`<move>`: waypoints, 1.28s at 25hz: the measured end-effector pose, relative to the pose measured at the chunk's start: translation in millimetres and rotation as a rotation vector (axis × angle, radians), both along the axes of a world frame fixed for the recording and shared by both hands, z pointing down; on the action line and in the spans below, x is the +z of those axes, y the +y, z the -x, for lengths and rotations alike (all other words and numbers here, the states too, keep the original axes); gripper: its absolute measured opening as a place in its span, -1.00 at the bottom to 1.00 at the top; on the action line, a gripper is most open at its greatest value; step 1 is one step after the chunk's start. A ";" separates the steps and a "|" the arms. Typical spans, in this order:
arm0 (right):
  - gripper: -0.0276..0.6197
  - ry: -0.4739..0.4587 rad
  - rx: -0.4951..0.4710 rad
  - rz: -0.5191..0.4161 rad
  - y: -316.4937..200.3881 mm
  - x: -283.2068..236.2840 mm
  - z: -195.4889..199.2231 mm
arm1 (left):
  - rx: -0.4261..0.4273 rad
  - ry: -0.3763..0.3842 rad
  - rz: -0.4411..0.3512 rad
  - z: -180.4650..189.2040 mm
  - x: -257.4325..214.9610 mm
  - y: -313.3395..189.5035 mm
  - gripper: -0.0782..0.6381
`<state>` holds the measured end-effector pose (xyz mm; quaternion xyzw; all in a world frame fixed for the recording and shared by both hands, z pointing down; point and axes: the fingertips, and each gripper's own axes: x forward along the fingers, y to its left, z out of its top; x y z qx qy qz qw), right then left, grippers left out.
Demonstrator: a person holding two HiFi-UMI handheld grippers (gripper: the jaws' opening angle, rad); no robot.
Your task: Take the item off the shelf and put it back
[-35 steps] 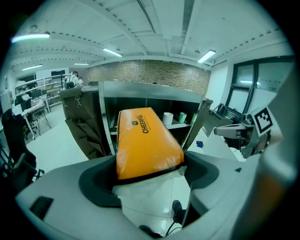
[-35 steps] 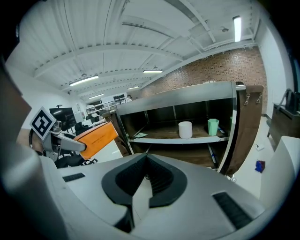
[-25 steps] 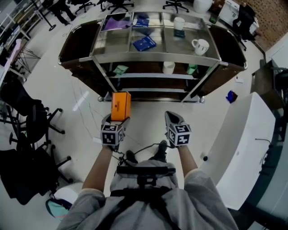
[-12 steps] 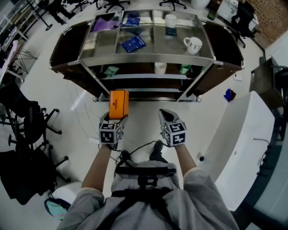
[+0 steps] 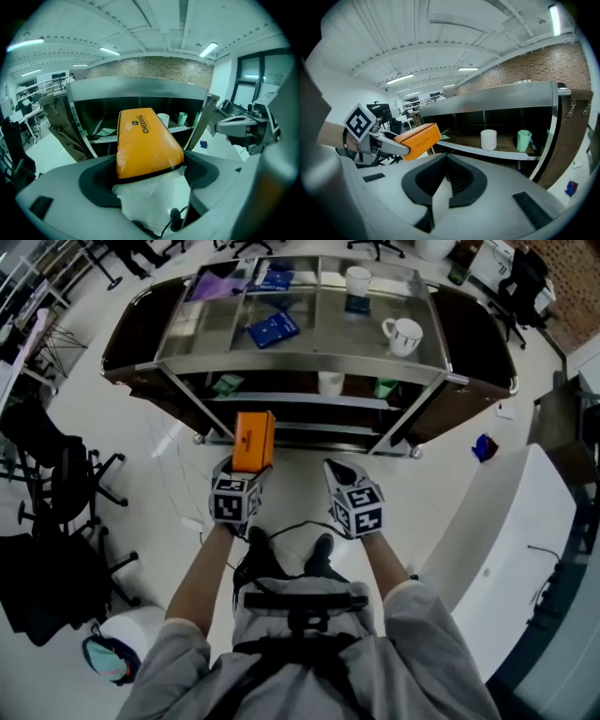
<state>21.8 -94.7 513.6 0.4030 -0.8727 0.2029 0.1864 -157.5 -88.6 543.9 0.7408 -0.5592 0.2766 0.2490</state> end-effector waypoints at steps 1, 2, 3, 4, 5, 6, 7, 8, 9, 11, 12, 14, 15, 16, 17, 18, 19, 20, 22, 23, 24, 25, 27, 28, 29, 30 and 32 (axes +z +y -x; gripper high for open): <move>-0.89 -0.002 -0.001 -0.001 -3.5 1.0 2.7 | 0.008 -0.007 0.004 -0.6 2.3 -5.6 0.34; -0.89 -0.001 -0.001 -0.002 -7.5 2.5 6.0 | 0.016 -0.011 0.008 -0.5 5.1 -11.8 0.34; -0.89 0.003 0.001 -0.004 -12.2 3.9 9.4 | 0.023 -0.013 0.013 0.0 8.0 -18.5 0.34; -0.89 0.006 0.005 -0.007 -17.9 5.0 12.8 | 0.031 -0.012 0.018 0.4 11.0 -25.8 0.34; -0.89 0.009 0.012 -0.011 -24.3 5.9 15.8 | 0.039 -0.012 0.022 0.8 14.3 -33.4 0.34; -0.89 0.011 0.021 -0.013 -30.9 6.9 18.8 | 0.047 -0.012 0.026 1.3 18.2 -41.0 0.34; -0.89 0.011 0.030 -0.012 -36.9 8.6 22.2 | 0.055 -0.014 0.031 2.3 22.6 -48.2 0.34; -0.89 0.011 0.036 -0.008 -42.3 10.7 26.2 | 0.061 -0.017 0.035 3.8 27.5 -55.3 0.34; -0.89 0.013 0.040 -0.004 -47.5 13.5 30.0 | 0.065 -0.021 0.039 5.3 32.9 -62.9 0.34; -0.89 0.026 0.043 0.003 -58.4 20.9 35.7 | 0.067 -0.023 0.049 7.4 44.6 -78.8 0.34; -0.89 0.031 0.044 0.007 -63.8 24.5 38.5 | 0.066 -0.022 0.054 8.3 50.4 -86.5 0.34; -0.89 0.034 0.044 0.012 -74.8 31.1 45.1 | 0.062 -0.025 0.058 10.9 60.1 -101.2 0.34; -0.89 0.035 0.043 0.012 -80.9 34.4 48.6 | 0.060 -0.028 0.056 12.4 64.2 -108.8 0.34; -0.89 0.036 0.043 0.012 -87.4 37.8 51.9 | 0.058 -0.032 0.052 13.6 68.1 -116.5 0.34; -0.89 0.036 0.042 0.012 -94.0 41.0 55.1 | 0.057 -0.035 0.049 14.4 72.1 -123.8 0.34; -0.89 0.035 0.043 0.013 -100.3 43.9 58.5 | 0.057 -0.038 0.047 14.6 75.9 -130.4 0.34; -0.89 0.033 0.045 0.015 -106.6 46.5 61.9 | 0.059 -0.041 0.048 14.6 79.5 -136.4 0.34; -0.89 0.031 0.047 0.016 -112.9 49.3 65.1 | 0.061 -0.046 0.049 14.9 83.3 -142.2 0.34; -0.89 0.032 0.050 0.019 -125.1 56.5 70.6 | 0.055 -0.055 0.050 17.1 92.4 -153.1 0.34; -0.89 0.035 0.051 0.020 -130.7 61.0 72.2 | 0.050 -0.057 0.050 17.8 97.3 -158.5 0.34; -0.89 0.040 0.051 0.021 -136.0 66.1 72.9 | 0.047 -0.057 0.049 17.3 101.7 -163.8 0.34; -0.89 0.046 0.051 0.022 -141.1 71.5 72.9 | 0.046 -0.057 0.047 15.7 104.9 -169.2 0.34; -0.89 0.053 0.056 0.025 -150.6 80.8 73.5 | 0.049 -0.066 0.041 13.4 109.7 -179.9 0.34; -0.89 0.053 0.058 0.028 -154.8 84.6 74.9 | 0.051 -0.073 0.037 13.1 111.5 -185.2 0.34; -0.89 0.050 0.058 0.031 -158.7 88.2 76.9 | 0.053 -0.079 0.033 12.7 112.9 -190.5 0.34; -0.89 0.048 0.056 0.033 -162.2 91.6 79.1 | 0.052 -0.082 0.031 12.7 114.7 -195.5 0.34; -0.89 0.052 0.052 0.035 -168.6 99.2 82.1 | 0.042 -0.089 0.027 13.4 119.3 -205.0 0.34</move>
